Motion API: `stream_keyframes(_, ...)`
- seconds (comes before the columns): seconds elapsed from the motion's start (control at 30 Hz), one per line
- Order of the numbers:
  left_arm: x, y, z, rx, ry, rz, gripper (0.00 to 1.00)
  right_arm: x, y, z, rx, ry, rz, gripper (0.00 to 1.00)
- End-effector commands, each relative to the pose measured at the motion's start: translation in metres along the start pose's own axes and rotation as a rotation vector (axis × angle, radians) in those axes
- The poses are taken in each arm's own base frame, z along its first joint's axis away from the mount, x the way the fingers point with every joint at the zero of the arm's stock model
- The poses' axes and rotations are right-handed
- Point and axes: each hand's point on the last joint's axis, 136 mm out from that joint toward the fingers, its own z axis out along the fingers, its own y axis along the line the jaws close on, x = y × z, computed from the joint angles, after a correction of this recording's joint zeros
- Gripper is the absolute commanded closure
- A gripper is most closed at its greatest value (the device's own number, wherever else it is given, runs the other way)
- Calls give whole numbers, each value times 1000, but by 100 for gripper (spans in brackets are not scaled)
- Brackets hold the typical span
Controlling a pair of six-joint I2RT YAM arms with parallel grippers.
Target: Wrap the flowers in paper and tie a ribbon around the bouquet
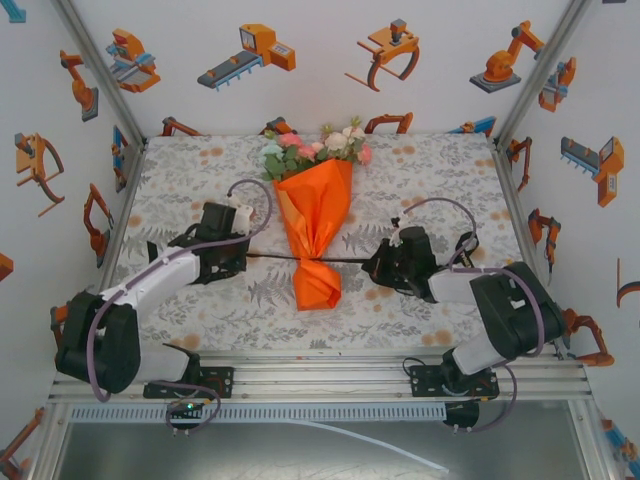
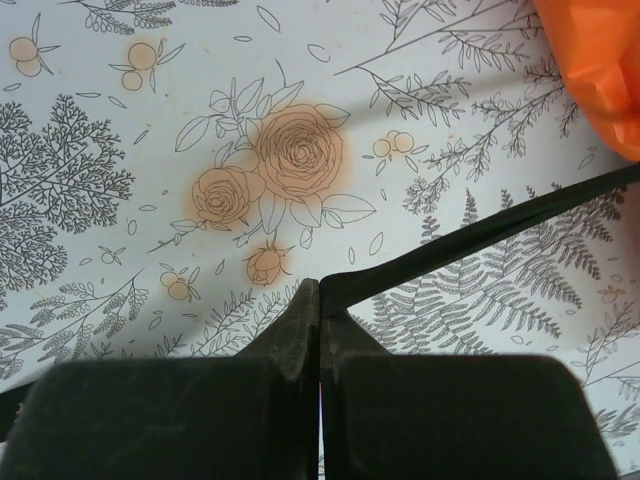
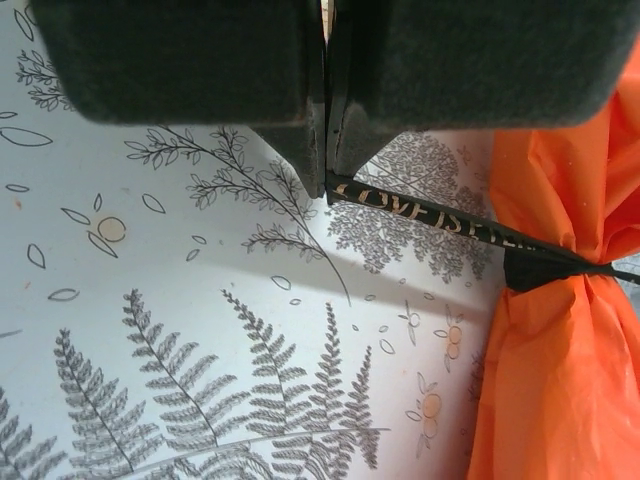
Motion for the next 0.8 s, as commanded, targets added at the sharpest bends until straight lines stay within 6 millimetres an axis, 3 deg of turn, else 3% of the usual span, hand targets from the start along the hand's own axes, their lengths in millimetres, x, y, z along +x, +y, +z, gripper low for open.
stream_keyframes(0.0,-16,28,-16,-96,-46,-67,100,-22,-7,-12,49,-39,-25,100)
stream_keyframes(0.07,-37,2,-30,41,-124,-39,100,-34,34,-20,-126,-35,-100,100)
stream_keyframes(0.1,-48,-11,-40,105,-173,-21,94,-39,50,-25,-185,-32,-128,94)
stream_keyframes(0.17,-66,-35,-59,229,-256,6,61,-50,63,-36,-200,-30,-184,64)
stream_keyframes(0.2,-72,-43,-69,272,-282,10,47,-57,63,-41,-168,-29,-218,54)
stream_keyframes(0.23,-75,-45,-74,285,-289,15,42,-62,59,-45,-132,-24,-242,48)
stream_keyframes(0.3,-77,-43,-84,261,-268,59,38,-69,41,-53,-46,0,-283,44)
stream_keyframes(0.4,-63,-33,-87,177,-181,236,35,-68,16,-60,59,41,-427,46)
stream_keyframes(0.47,-45,-28,-81,135,-90,369,34,-54,12,-58,44,113,-562,46)
stream_keyframes(0.6,-15,-33,-64,181,61,483,31,-31,20,-48,-55,240,-589,42)
stream_keyframes(0.77,-4,-32,-43,186,106,491,22,-11,9,-39,29,406,-620,37)
